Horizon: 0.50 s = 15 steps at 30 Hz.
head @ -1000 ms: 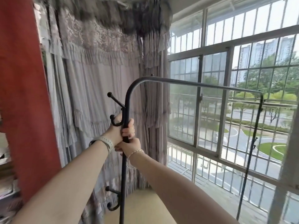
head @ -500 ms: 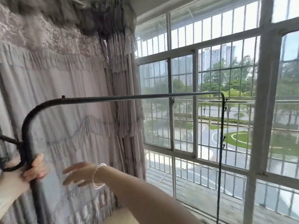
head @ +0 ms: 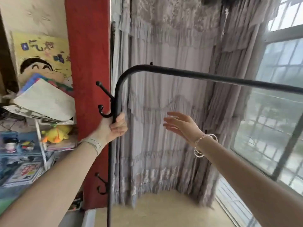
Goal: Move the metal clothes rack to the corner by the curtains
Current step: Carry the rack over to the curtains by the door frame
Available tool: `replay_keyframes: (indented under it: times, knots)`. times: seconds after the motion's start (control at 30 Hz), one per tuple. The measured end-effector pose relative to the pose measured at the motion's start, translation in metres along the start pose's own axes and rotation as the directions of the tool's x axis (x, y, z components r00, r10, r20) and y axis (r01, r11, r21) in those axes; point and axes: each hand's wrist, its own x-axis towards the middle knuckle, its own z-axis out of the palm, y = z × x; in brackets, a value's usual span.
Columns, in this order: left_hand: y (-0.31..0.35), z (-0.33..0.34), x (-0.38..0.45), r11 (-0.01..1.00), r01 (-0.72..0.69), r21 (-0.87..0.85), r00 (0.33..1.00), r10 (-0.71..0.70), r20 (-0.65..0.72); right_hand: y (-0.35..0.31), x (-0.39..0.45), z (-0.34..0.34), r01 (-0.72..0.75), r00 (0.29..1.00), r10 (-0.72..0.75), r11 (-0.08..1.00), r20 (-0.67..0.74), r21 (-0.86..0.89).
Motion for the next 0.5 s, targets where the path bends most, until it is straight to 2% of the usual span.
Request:
replay_keyframes:
  times: [0.07,0.2,0.27,0.33,0.43,0.5]
  knots:
    - [0.0,0.01,-0.008,1.0,-0.019,-0.019,1.0,0.02,0.019,-0.013,0.022,0.052,0.047,0.993,-0.044,0.999,0.112,-0.024]
    - [0.006,0.019,-0.016,0.994,-0.041,0.106,0.997,0.047,-0.055,-0.042,0.048,0.139,0.163,0.953,-0.148,0.986,0.265,-0.032]
    - [0.011,0.024,-0.014,0.989,-0.036,0.141,0.995,0.048,-0.085,-0.051,0.055,0.164,0.223,0.943,-0.237,0.971,0.233,0.085]
    - [0.019,0.029,-0.01,0.983,-0.103,0.154,0.979,0.128,-0.159,-0.057,0.061,0.173,0.3,0.932,-0.327,0.938,0.157,0.173]
    - [0.029,0.029,-0.011,0.938,-0.3,0.172,0.924,0.331,-0.193,-0.053,0.064,0.173,0.371,0.915,-0.381,0.924,0.129,0.096]
    - [0.029,0.019,-0.017,0.89,-0.309,0.336,0.877,0.403,-0.261,-0.046,0.065,0.173,0.374,0.918,-0.376,0.927,0.13,0.036]
